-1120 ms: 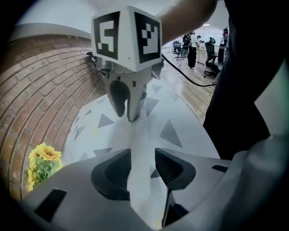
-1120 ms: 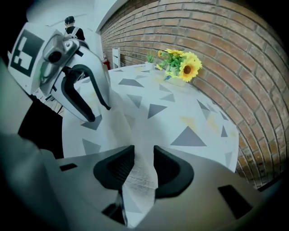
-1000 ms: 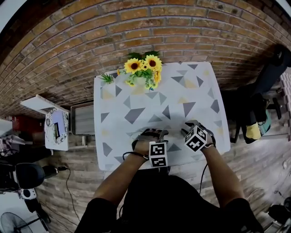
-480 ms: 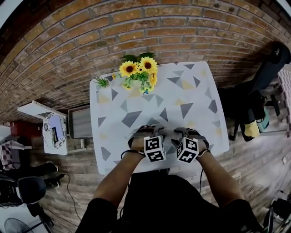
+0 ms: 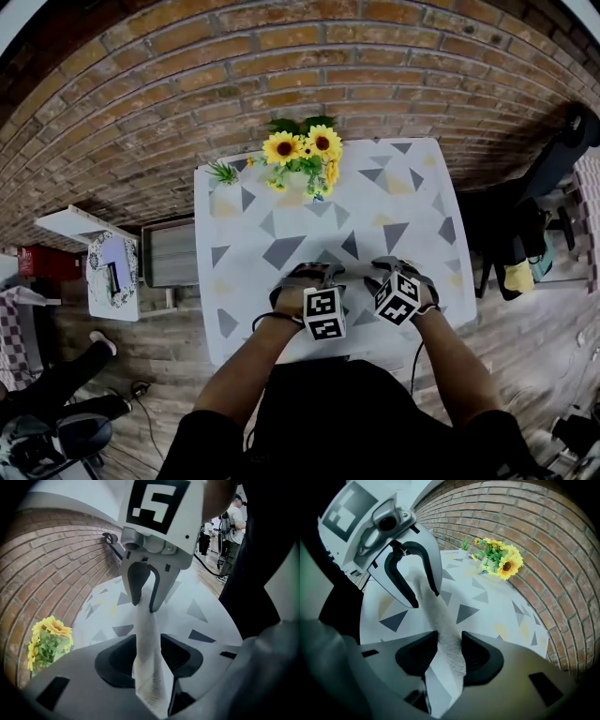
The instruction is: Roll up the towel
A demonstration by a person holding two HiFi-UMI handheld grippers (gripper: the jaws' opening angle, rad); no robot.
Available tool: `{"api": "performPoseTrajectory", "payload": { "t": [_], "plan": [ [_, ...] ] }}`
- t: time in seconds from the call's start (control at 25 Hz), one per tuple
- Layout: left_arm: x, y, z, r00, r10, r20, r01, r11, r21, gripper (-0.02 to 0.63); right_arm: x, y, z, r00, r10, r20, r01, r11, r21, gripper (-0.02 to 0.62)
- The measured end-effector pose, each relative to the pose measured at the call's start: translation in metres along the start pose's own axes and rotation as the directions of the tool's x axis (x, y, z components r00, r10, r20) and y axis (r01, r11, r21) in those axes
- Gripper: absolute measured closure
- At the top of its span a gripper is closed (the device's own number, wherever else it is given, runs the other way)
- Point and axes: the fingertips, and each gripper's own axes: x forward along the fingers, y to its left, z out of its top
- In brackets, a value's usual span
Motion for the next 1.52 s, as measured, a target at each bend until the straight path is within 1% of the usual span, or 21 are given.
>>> {"api": "performPoseTrajectory", "payload": {
  "t": [0.12,0.24,0.36,0.48,0.52,0.6,0.68,0.72,0.8,0.88,0.96,1.0,1.08,1.16,1.28,1.36,1.4,1.48,1.52],
  "plan": [
    [0.007,0.005,-0.015,1.000,-0.003,-0.011,0.003,1.000,-0.009,0.432,0.000,-0.005,0.009,1.000,0.004,-0.002,-0.003,0.999,0.044,0.429],
    [0.013,0.008,-0.027,1.000,-0.024,-0.005,0.024,0.999,-0.042,0.448,0.003,-0.006,0.013,1.000,-0.013,-0.020,0.015,0.997,0.072,0.442],
    [0.016,0.012,-0.031,0.999,-0.035,0.015,0.036,0.997,-0.064,0.449,0.010,-0.008,0.012,0.999,-0.035,-0.037,0.038,0.994,0.101,0.454],
    [0.014,0.016,-0.029,0.999,-0.024,0.030,0.027,0.997,-0.078,0.449,0.010,-0.011,0.012,0.998,-0.049,-0.030,0.052,0.992,0.117,0.453],
    [0.010,0.017,-0.027,0.999,-0.019,0.045,0.023,0.995,-0.097,0.449,0.008,-0.010,0.013,0.999,-0.046,-0.019,0.048,0.992,0.119,0.453],
    [-0.002,0.021,-0.023,0.995,0.005,0.095,0.011,0.985,-0.172,0.449,0.001,-0.010,0.015,0.999,-0.034,0.019,0.031,0.990,0.135,0.453],
    [-0.020,0.033,-0.021,0.988,0.063,0.141,-0.023,0.963,-0.268,0.449,-0.012,-0.016,0.024,0.996,-0.029,0.090,0.013,0.983,0.182,0.462],
    [-0.030,0.041,-0.021,0.983,0.100,0.156,-0.046,0.948,-0.316,0.449,-0.021,-0.020,0.029,0.990,-0.031,0.134,0.002,0.977,0.212,0.469],
    [-0.049,0.052,-0.020,0.968,0.176,0.178,-0.089,0.906,-0.413,0.465,-0.039,-0.024,0.036,0.974,-0.037,0.225,-0.028,0.961,0.276,0.492],
    [-0.068,0.054,-0.015,0.948,0.250,0.198,-0.118,0.852,-0.511,0.495,-0.060,-0.023,0.032,0.950,-0.036,0.310,-0.072,0.941,0.331,0.514],
    [-0.084,0.051,-0.006,0.920,0.325,0.217,-0.133,0.782,-0.608,0.514,-0.082,-0.020,0.022,0.923,-0.041,0.383,-0.111,0.924,0.367,0.543],
    [-0.091,0.048,-0.001,0.904,0.363,0.224,-0.137,0.744,-0.654,0.522,-0.093,-0.019,0.014,0.912,-0.051,0.407,-0.114,0.922,0.371,0.560],
    [-0.103,0.042,0.012,0.872,0.436,0.223,-0.149,0.669,-0.728,0.537,-0.112,-0.021,-0.006,0.894,-0.078,0.441,-0.097,0.928,0.359,0.578],
    [-0.116,0.036,0.027,0.841,0.502,0.203,-0.168,0.598,-0.783,0.552,-0.132,-0.022,-0.025,0.872,-0.096,0.480,-0.096,0.928,0.359,0.578],
    [-0.138,0.026,0.049,0.796,0.584,0.158,-0.206,0.507,-0.837,0.566,-0.160,-0.019,-0.045,0.827,-0.091,0.555,-0.160,0.908,0.388,0.580],
    [-0.155,0.017,0.056,0.770,0.627,0.115,-0.245,0.458,-0.855,0.575,-0.174,-0.014,-0.049,0.792,-0.082,0.605,-0.206,0.897,0.391,0.580],
    [-0.164,0.013,0.058,0.758,0.645,0.096,-0.263,0.437,-0.860,0.578,-0.180,-0.011,-0.049,0.777,-0.080,0.624,-0.215,0.899,0.382,0.580],
    [-0.176,0.004,0.064,0.740,0.669,0.068,-0.285,0.403,-0.870,0.583,-0.191,-0.007,-0.052,0.760,-0.083,0.644,-0.210,0.908,0.364,0.580],
    [-0.181,-0.001,0.068,0.735,0.675,0.064,-0.286,0.394,-0.873,0.584,-0.197,-0.006,-0.055,0.758,-0.087,0.646,-0.201,0.911,0.359,0.580]
  ]
}}
